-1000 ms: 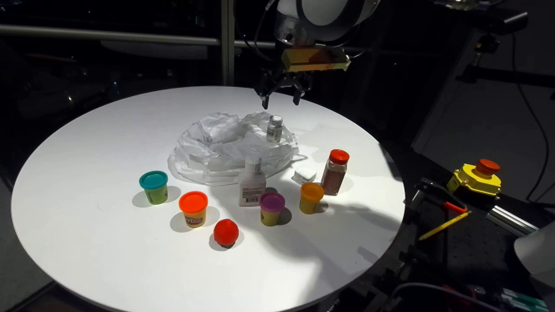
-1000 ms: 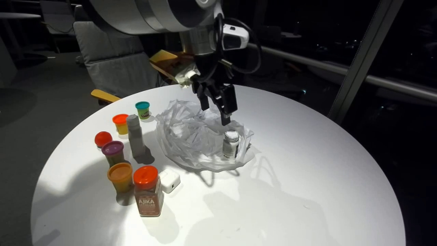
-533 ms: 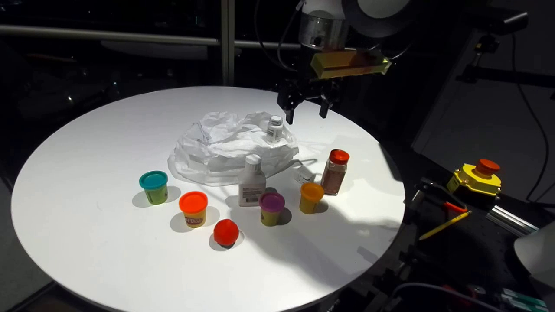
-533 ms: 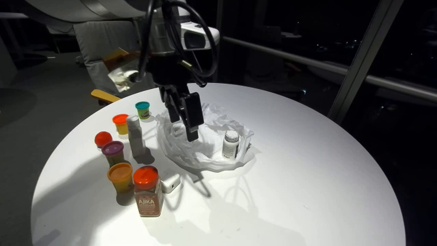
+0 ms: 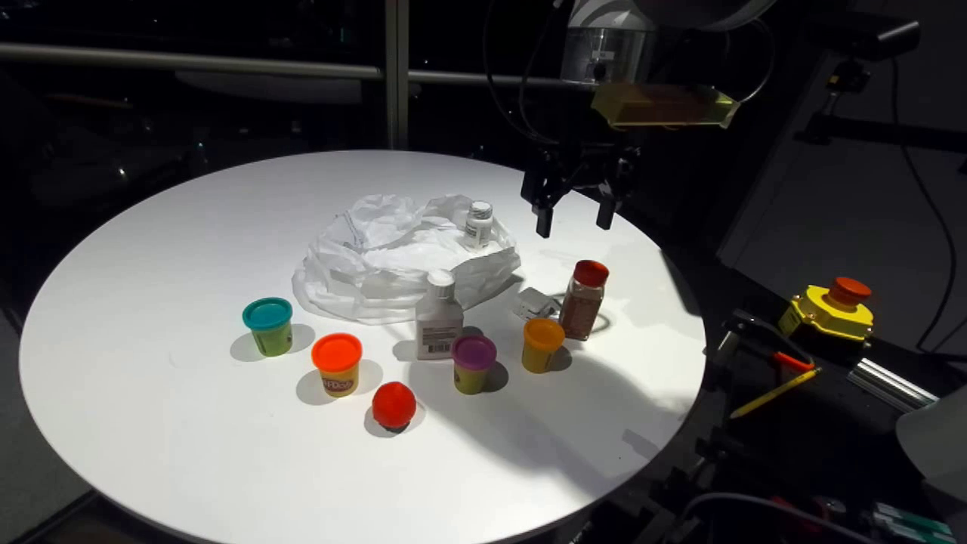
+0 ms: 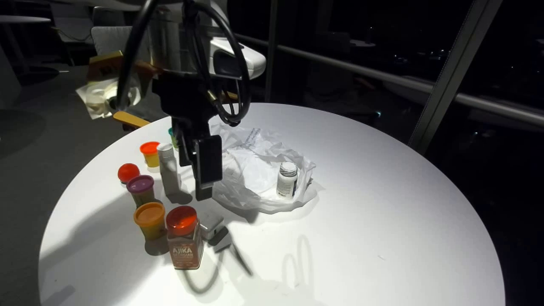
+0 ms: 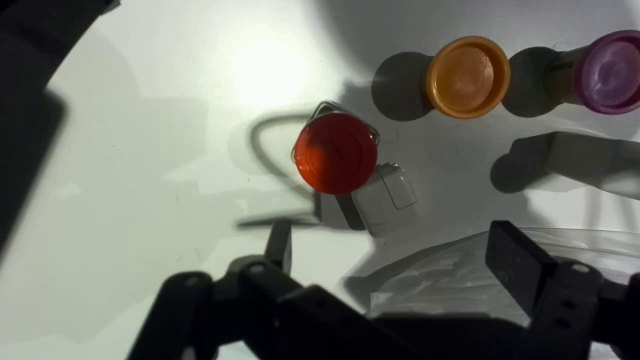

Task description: Pick up the objects on the table and put them on the plastic

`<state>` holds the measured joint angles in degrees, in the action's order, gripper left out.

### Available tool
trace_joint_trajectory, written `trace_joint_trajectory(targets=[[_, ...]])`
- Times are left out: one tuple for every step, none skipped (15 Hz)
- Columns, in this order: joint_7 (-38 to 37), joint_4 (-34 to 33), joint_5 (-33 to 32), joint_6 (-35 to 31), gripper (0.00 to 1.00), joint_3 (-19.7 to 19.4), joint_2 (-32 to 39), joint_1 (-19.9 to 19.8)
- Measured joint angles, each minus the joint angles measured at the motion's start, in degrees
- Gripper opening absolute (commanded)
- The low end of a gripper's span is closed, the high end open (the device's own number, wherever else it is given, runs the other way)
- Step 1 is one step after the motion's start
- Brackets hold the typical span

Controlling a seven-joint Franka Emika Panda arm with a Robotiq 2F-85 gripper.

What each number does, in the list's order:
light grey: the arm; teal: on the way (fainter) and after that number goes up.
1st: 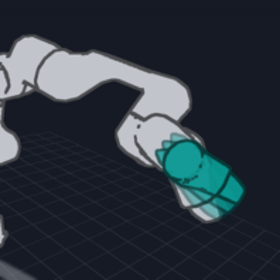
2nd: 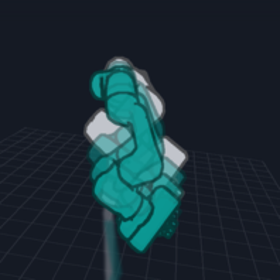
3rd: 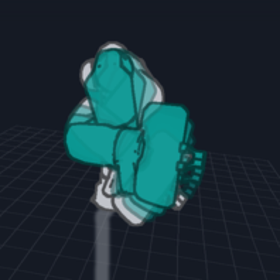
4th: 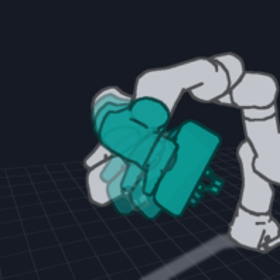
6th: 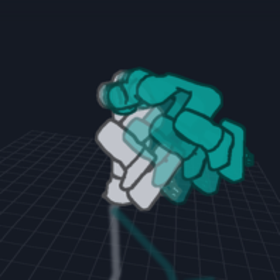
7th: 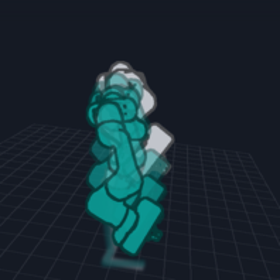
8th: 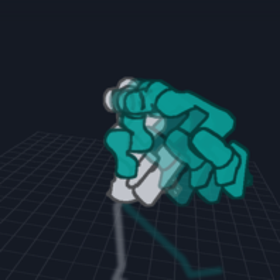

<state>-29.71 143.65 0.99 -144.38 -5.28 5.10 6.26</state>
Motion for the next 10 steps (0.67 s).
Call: trace_joint_trajectory(targets=[[0.96,0.04,0.90,0.44,1.00,0.11,0.13,-0.72],[1.86,0.03,1.80,0.98,1.00,0.16,0.33,-1.39],[2.70,0.03,2.65,1.40,1.00,0.18,0.59,-1.97],[3.44,0.03,3.29,1.75,1.00,0.21,0.87,-2.46],[4.08,0.02,3.91,2.15,1.00,0.25,1.14,-2.88],[4.61,0.02,4.50,2.49,1.00,0.28,1.38,-3.11],[5.02,0.02,4.88,2.72,1.00,0.35,1.61,-3.25],[5.23,0.02,4.95,3.04,1.00,0.48,1.82,-3.35],[5.32,0.02,4.95,3.28,1.00,0.63,2.04,-3.37],[5.32,0.02,4.95,3.34,1.00,0.80,2.31,-3.37]])
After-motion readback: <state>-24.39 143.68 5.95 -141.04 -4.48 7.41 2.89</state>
